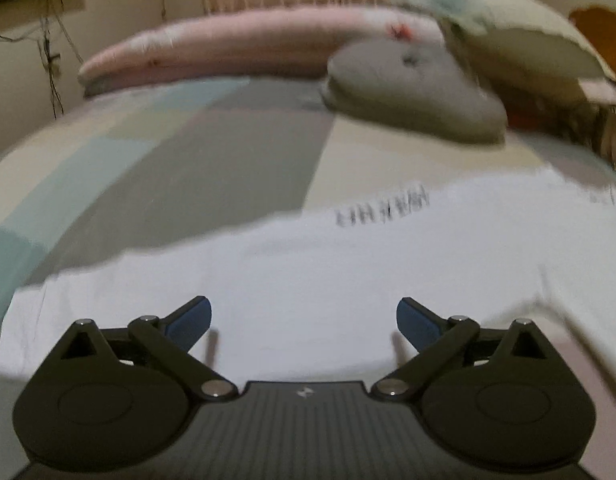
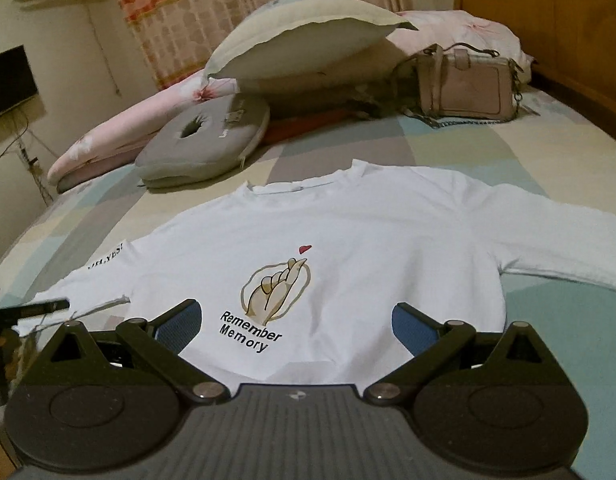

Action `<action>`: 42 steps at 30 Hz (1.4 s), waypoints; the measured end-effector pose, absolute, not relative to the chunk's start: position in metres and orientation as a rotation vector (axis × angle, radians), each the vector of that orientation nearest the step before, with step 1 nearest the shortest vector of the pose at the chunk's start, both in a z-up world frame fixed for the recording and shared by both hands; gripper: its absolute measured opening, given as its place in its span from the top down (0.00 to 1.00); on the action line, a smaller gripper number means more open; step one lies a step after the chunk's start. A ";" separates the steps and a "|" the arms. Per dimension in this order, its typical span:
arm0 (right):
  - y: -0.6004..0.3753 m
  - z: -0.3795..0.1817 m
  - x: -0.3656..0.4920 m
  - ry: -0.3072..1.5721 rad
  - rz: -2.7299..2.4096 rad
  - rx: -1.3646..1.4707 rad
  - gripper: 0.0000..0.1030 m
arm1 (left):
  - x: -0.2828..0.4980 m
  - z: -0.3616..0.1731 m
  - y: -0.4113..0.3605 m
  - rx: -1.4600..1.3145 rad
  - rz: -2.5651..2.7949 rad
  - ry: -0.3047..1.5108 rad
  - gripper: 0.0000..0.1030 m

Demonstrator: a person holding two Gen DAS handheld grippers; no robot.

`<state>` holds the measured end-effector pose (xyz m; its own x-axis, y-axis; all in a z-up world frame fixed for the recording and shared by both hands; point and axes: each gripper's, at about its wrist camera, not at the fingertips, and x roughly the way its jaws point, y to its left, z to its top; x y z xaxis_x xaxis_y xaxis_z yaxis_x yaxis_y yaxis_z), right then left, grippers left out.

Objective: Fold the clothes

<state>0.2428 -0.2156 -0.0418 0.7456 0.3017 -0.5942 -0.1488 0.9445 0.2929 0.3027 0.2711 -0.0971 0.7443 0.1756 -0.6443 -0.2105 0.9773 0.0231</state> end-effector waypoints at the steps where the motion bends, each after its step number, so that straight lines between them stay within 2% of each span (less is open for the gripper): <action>1: -0.216 -0.042 0.241 0.685 0.251 0.233 0.00 | 0.311 -0.102 0.274 -0.057 0.219 0.717 0.04; 4: -0.215 -0.042 0.237 0.681 0.246 0.209 0.00 | 0.311 -0.115 0.279 -0.091 0.233 0.735 0.04; 8: -0.217 -0.048 0.236 0.697 0.231 0.188 0.00 | 0.291 -0.108 0.285 -0.111 0.119 0.768 0.03; 16: -0.205 -0.049 0.236 0.689 0.284 0.187 0.00 | 0.300 -0.110 0.380 -0.348 0.287 0.696 0.03; 22: -0.209 -0.047 0.234 0.666 0.240 0.142 0.00 | 0.286 -0.110 0.410 -0.290 0.488 0.730 0.04; 28: -0.213 -0.051 0.235 0.676 0.267 0.212 0.00 | 0.315 -0.075 0.348 -0.210 0.341 0.727 0.04; 32: -0.210 -0.054 0.233 0.681 0.285 0.188 0.00 | 0.356 -0.064 0.280 -0.312 0.036 0.754 0.03; 35: -0.213 -0.058 0.233 0.682 0.282 0.189 0.00 | 0.393 -0.072 0.233 -0.386 -0.154 0.799 0.03; 38: -0.218 -0.061 0.234 0.691 0.289 0.205 0.00 | 0.424 -0.088 0.201 -0.346 -0.157 0.858 0.03; 42: -0.225 -0.066 0.235 0.695 0.295 0.199 0.00 | 0.456 -0.108 0.191 -0.324 -0.074 0.892 0.04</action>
<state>0.2347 -0.2246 -0.0664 0.7293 0.3316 -0.5985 -0.2000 0.9398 0.2770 0.4562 0.1912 -0.1082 0.6287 -0.1971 -0.7523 -0.0707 0.9489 -0.3077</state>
